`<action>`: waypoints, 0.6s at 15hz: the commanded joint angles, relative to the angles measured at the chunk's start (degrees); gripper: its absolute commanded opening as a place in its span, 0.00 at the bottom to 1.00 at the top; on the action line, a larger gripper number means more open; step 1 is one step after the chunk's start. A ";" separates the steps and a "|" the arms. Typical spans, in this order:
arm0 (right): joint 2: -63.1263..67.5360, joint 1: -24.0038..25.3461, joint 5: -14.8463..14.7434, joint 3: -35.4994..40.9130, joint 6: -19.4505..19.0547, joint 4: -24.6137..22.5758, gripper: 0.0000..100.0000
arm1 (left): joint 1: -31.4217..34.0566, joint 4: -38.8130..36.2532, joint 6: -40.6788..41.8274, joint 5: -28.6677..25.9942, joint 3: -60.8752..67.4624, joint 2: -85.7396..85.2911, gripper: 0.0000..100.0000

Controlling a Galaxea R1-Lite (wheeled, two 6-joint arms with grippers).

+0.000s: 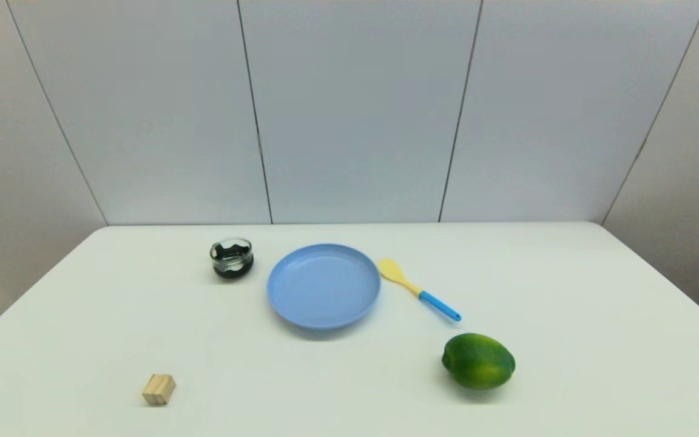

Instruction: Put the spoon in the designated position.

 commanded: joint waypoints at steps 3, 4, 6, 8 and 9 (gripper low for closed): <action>0.07 0.00 0.00 0.00 0.03 -0.01 1.00 | 0.02 -8.17 0.32 8.07 7.72 -3.61 1.00; 0.07 0.00 0.00 0.00 0.03 -0.01 1.00 | 0.02 -7.29 0.23 10.79 7.72 -3.61 1.00; 0.07 0.00 0.00 0.00 0.03 -0.01 1.00 | 0.02 -6.24 0.06 11.84 7.72 -3.61 1.00; 0.07 0.00 0.00 0.00 0.03 -0.01 1.00 | 0.02 -2.02 -0.03 8.77 7.72 -3.70 1.00; 0.07 0.00 0.00 0.00 0.03 -0.01 1.00 | 0.02 0.70 0.41 7.36 7.72 -3.61 1.00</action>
